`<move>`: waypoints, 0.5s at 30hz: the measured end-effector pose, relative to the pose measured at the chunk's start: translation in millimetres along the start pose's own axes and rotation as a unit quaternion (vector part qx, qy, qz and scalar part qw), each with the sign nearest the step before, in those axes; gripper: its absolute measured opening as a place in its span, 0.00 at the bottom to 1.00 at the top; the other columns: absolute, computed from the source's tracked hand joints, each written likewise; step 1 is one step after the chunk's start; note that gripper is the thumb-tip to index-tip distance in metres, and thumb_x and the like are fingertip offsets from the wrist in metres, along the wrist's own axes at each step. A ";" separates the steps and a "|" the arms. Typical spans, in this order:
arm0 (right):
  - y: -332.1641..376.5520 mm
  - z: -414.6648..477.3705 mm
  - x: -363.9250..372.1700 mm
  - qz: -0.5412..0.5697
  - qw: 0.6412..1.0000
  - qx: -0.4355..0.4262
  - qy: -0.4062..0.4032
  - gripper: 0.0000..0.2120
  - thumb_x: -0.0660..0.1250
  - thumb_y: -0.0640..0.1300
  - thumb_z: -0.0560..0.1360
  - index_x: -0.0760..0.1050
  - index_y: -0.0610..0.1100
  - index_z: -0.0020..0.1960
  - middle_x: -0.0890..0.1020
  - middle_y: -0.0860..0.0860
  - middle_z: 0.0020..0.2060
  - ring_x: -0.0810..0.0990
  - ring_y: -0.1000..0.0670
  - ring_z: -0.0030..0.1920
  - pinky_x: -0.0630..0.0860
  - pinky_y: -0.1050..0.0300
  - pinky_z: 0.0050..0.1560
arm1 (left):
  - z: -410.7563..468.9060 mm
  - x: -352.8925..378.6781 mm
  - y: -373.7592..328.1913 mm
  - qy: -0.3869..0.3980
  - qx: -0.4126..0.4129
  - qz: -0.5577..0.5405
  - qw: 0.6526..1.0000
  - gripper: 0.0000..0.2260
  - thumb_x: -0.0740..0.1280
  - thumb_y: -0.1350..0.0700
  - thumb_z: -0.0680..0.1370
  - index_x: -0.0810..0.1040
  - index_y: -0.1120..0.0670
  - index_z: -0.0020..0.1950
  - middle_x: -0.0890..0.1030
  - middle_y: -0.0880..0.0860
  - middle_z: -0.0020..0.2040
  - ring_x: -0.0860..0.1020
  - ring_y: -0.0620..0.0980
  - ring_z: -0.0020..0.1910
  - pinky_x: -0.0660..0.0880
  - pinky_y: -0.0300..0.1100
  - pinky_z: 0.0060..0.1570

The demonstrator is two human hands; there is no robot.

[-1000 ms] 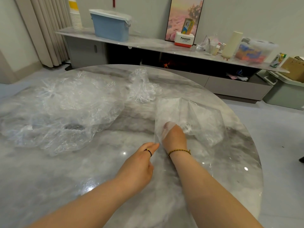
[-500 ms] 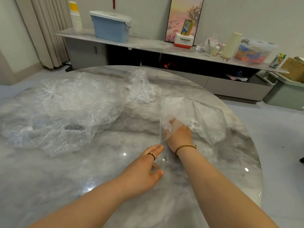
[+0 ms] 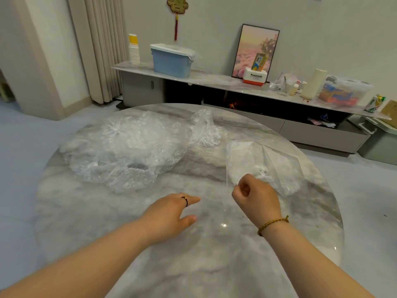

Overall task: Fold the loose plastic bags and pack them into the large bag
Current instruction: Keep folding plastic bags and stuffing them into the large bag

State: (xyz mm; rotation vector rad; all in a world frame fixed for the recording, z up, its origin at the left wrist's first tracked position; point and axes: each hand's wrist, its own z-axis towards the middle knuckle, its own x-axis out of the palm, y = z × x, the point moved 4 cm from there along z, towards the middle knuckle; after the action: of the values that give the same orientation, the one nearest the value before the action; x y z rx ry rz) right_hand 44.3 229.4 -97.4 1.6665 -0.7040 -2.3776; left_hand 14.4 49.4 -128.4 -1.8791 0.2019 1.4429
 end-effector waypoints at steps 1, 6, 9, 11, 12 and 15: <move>10.1 -1.3 -0.5 -0.003 1.000 -0.008 -0.001 0.15 0.63 0.40 0.74 0.62 0.48 0.31 0.67 0.55 0.23 0.66 0.53 0.26 0.63 0.62 0.29 | -8.1 -4.8 13.6 0.000 -0.022 0.008 1.000 0.20 0.58 0.48 0.80 0.62 0.45 0.72 0.65 0.43 0.71 0.62 0.41 0.70 0.59 0.32 0.64; 67.3 4.7 19.1 -0.032 0.991 -0.106 0.074 0.07 0.61 0.46 0.76 0.69 0.49 0.39 0.73 0.54 0.33 0.71 0.51 0.38 0.64 0.62 0.35 | -35.3 -17.8 87.5 0.006 -0.127 0.066 0.990 0.16 0.59 0.50 0.79 0.69 0.47 0.67 0.69 0.44 0.67 0.67 0.42 0.66 0.63 0.32 0.62; 99.9 8.8 51.2 -0.077 0.970 -0.177 0.151 0.14 0.59 0.48 0.78 0.71 0.47 0.62 0.76 0.53 0.56 0.71 0.52 0.58 0.67 0.62 0.55 | -49.5 -25.9 122.9 -0.021 -0.189 0.070 0.979 0.15 0.59 0.50 0.79 0.71 0.48 0.65 0.70 0.45 0.66 0.69 0.44 0.64 0.67 0.35 0.61; 116.5 13.3 75.6 -0.099 0.958 -0.207 0.175 0.18 0.58 0.48 0.79 0.67 0.47 0.68 0.71 0.52 0.64 0.67 0.50 0.65 0.64 0.60 0.61 | -57.6 -28.7 138.4 -0.040 -0.203 0.078 0.975 0.16 0.58 0.51 0.79 0.69 0.49 0.67 0.68 0.45 0.68 0.68 0.44 0.66 0.66 0.35 0.61; 122.5 14.7 85.3 -0.109 0.952 -0.218 0.183 0.20 0.59 0.47 0.79 0.64 0.47 0.70 0.69 0.51 0.67 0.65 0.50 0.67 0.62 0.59 0.63 | -59.8 -28.3 141.2 -0.043 -0.203 0.091 0.974 0.18 0.58 0.50 0.79 0.66 0.50 0.70 0.64 0.46 0.70 0.65 0.45 0.68 0.64 0.35 0.63; 141.3 21.7 118.6 -0.138 0.939 -0.241 0.201 0.26 0.59 0.46 0.78 0.57 0.47 0.74 0.58 0.51 0.73 0.59 0.48 0.71 0.58 0.56 0.67 | -64.9 -22.2 152.7 -0.019 -0.202 0.134 0.970 0.24 0.53 0.47 0.81 0.52 0.50 0.75 0.50 0.48 0.76 0.52 0.46 0.75 0.53 0.36 0.70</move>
State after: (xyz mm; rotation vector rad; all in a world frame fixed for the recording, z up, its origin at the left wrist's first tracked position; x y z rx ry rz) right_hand -39.2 66.1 -127.2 2.0061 0.1826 -2.0200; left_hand -25.3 -107.0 -173.0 -2.2127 0.1555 1.8092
